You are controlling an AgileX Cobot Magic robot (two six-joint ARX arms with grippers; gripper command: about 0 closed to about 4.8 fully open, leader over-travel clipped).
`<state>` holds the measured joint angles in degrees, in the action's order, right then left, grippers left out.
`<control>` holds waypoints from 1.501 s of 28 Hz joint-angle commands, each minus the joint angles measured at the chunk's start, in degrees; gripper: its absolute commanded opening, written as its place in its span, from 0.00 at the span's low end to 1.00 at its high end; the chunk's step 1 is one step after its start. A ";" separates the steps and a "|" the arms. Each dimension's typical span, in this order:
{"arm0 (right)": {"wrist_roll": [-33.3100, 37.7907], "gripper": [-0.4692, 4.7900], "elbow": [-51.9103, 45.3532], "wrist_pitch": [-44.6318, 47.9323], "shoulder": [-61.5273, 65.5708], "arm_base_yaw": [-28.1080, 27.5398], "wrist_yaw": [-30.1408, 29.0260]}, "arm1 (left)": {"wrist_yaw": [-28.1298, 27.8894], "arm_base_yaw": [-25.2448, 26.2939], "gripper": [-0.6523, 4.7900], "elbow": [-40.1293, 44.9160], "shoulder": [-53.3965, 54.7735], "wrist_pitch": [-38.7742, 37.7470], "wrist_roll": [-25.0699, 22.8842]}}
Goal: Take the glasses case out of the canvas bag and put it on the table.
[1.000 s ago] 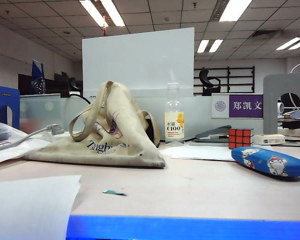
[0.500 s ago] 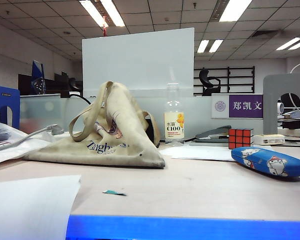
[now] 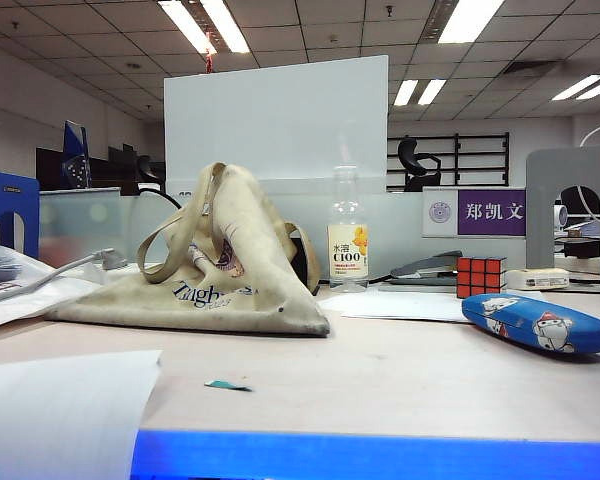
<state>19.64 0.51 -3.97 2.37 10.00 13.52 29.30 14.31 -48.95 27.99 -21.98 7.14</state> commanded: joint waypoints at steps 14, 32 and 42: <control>0.07 0.46 -0.39 0.63 0.07 0.00 0.33 | -4.85 0.00 0.11 30.25 -17.25 12.33 12.48; 0.04 0.46 -0.39 0.68 0.07 0.00 0.31 | -9.20 -0.11 0.11 47.21 -23.63 9.51 1.55; 0.07 0.46 -0.39 0.59 0.04 0.00 0.31 | -35.65 -0.07 0.11 47.32 -23.71 8.52 -0.44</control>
<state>19.64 0.51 -4.01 2.37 10.00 13.56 -1.80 14.20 -1.85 4.29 -13.06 6.04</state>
